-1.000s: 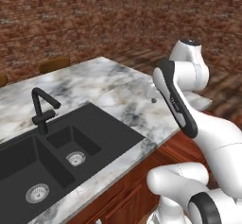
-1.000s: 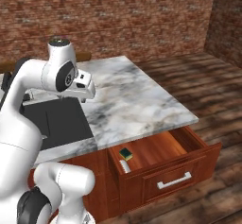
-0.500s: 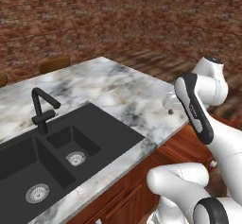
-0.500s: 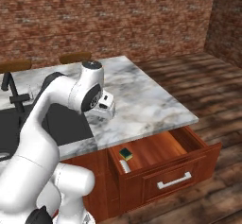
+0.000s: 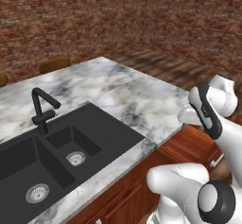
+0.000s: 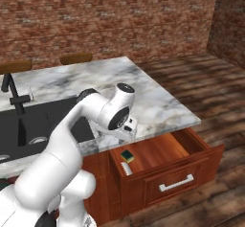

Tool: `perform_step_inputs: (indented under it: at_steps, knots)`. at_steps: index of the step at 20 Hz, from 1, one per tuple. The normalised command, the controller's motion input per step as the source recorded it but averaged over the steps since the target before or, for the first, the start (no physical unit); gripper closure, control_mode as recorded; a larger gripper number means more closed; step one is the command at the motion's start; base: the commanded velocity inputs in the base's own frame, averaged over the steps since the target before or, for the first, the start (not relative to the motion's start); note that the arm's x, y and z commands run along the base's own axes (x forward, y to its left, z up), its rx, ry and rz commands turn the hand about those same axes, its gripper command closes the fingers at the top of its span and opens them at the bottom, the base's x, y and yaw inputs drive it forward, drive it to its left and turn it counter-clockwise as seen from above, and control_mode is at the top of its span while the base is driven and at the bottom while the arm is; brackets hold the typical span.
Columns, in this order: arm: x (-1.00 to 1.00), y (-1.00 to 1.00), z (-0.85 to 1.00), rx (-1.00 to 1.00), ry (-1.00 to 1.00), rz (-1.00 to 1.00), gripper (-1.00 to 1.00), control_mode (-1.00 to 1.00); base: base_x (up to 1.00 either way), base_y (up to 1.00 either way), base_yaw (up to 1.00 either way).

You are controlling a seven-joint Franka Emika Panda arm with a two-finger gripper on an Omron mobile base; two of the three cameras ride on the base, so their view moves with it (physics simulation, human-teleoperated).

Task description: Restock the sink supplies by placing the sponge and soap dispenser on the counter and next to the sink. Make sure the soap dispenser is upright.

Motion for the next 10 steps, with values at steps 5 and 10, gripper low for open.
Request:
perform_step_inputs:
  at_steps: [5, 10]
  knots:
    - [0.0, -0.59, -0.76, 0.13, 0.11, 0.0, -1.0, -1.0, 0.0, 0.0, 0.0]
    - [0.07, -0.3, -0.47, 0.07, 0.02, 0.0, -1.0, -1.0, 0.0, 0.0, 0.0]
